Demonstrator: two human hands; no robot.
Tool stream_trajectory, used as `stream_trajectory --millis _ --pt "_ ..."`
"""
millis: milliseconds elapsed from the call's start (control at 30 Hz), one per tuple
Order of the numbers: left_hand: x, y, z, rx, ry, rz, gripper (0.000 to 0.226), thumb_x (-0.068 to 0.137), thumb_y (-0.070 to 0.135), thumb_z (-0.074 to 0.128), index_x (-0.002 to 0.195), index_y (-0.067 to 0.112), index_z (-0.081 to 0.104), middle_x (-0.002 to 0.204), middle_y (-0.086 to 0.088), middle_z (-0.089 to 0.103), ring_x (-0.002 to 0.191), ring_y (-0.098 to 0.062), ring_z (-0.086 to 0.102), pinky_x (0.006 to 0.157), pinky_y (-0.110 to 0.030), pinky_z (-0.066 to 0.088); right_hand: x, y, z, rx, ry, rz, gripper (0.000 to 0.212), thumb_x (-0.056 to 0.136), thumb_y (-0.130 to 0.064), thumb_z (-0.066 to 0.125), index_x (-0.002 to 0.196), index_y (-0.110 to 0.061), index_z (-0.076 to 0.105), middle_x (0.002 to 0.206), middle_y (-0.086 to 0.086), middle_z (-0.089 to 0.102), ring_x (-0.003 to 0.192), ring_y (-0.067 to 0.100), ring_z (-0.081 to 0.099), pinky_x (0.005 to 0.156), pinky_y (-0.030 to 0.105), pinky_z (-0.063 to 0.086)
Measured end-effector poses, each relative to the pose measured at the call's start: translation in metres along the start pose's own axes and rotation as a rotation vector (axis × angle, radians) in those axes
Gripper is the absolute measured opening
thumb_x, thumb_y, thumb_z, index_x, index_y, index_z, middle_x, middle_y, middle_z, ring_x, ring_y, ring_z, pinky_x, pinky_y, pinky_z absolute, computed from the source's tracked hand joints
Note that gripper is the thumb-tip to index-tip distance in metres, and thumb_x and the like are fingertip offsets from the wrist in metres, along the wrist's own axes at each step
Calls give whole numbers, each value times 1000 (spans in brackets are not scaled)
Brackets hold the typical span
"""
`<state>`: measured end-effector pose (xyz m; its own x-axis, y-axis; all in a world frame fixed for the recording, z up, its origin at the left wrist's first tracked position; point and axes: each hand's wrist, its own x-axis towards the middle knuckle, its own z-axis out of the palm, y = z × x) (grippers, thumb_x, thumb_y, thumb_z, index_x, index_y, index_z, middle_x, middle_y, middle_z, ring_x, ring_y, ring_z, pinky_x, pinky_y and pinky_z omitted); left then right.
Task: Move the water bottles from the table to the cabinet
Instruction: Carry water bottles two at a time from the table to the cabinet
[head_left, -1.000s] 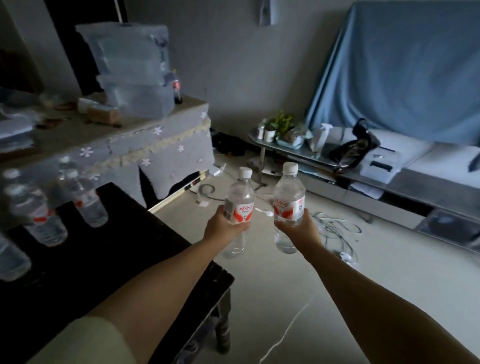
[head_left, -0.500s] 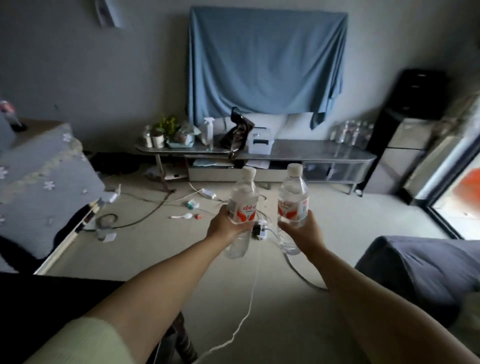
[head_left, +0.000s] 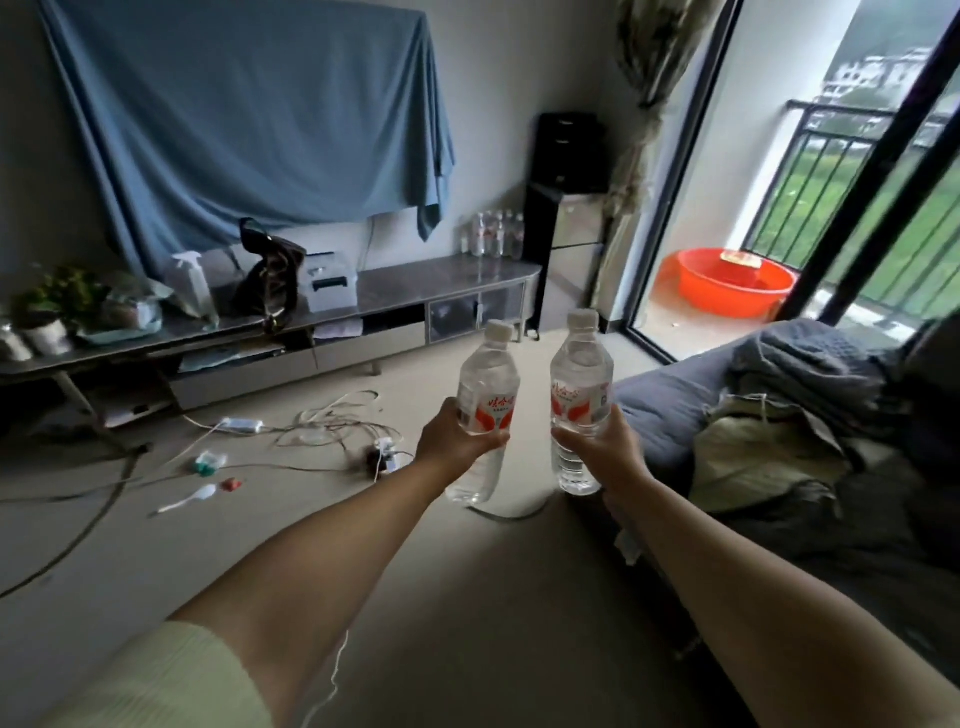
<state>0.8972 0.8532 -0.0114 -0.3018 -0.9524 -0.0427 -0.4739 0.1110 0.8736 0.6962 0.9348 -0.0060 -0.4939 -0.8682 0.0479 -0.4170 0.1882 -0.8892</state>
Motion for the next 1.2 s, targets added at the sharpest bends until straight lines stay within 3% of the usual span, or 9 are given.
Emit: stream_trajectory --millis 67,233,400,533,800,1200 --pt "11 7 14 3 -29 14 63 66 49 81 118 21 59 111 1 69 101 -20 65 91 -39 51 8 6 -14 5 28 8 59 72 -33 83 120 -13 57 109 4 70 100 21 67 93 45 53" --pt "50 25 47 29 -63 25 64 66 50 81 118 22 58 113 1 68 102 -21 64 91 -36 50 46 24 -42 -14 106 23 62 73 -29 83 123 -12 52 113 5 66 96 17 62 77 24 45" --pt "104 45 69 6 -62 14 63 67 48 81 119 22 57 114 1 68 103 -21 63 92 -34 49 105 33 -59 -37 80 18 61 74 -34 83 122 -13 54 112 6 68 101 22 65 91 40 53" --pt "138 60 79 -51 -47 3 60 69 44 80 119 21 57 114 0 68 103 -22 63 95 -38 49 148 37 -65 -37 42 19 62 72 -39 83 122 -14 55 110 5 69 100 23 66 92 46 53" --pt "220 64 96 -43 -67 -34 59 70 45 79 120 22 58 116 0 67 104 -23 63 95 -39 49 232 53 -51 -56 0 58 64 71 -42 82 121 -11 56 108 7 69 96 23 68 89 44 56" --pt "432 66 106 -1 -150 -26 60 64 53 79 116 30 58 112 6 69 98 -18 63 86 -32 48 420 54 -20 -98 -5 111 60 72 -39 82 121 -12 58 109 7 70 99 24 67 91 43 54"
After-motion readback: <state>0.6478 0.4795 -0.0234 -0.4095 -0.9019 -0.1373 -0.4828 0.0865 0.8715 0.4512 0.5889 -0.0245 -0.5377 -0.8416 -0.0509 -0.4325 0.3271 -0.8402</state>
